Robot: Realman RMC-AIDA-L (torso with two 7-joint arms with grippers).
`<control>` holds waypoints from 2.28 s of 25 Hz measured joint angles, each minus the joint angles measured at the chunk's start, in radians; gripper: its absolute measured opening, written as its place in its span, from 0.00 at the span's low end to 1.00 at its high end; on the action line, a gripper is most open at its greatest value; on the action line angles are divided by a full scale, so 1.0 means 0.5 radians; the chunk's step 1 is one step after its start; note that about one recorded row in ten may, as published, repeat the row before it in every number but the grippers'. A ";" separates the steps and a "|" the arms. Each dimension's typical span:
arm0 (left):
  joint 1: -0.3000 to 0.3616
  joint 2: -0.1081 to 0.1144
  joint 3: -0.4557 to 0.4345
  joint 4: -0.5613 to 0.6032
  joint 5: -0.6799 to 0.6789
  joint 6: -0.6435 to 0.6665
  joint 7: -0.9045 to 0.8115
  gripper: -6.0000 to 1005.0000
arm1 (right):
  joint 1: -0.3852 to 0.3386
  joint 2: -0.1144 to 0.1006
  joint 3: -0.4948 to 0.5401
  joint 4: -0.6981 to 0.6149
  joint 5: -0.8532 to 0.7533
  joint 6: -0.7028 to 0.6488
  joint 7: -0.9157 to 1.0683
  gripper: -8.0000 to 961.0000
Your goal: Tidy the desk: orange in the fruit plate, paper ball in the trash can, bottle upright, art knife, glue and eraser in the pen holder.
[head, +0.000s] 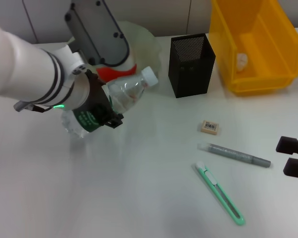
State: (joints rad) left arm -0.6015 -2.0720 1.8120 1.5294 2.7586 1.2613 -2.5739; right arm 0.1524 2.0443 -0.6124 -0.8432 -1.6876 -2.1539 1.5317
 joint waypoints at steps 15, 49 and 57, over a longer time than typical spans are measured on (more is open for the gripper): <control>0.350 0.003 -0.346 0.020 -0.697 -0.364 0.525 0.78 | 0.019 -0.030 0.068 0.001 -0.005 -0.020 0.039 0.48; 0.696 0.009 -0.702 -0.559 -2.006 -0.620 1.781 0.78 | 0.079 -0.064 0.133 0.016 -0.018 0.043 0.130 0.47; 0.697 0.008 -0.781 -0.888 -2.567 -0.585 2.318 0.78 | 0.089 -0.064 0.133 0.012 -0.018 0.046 0.174 0.47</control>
State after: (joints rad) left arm -0.2530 -2.0678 1.4216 1.0856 1.4753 0.9689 -1.4150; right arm 0.1970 2.0125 -0.5461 -0.8370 -1.6967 -2.1310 1.6185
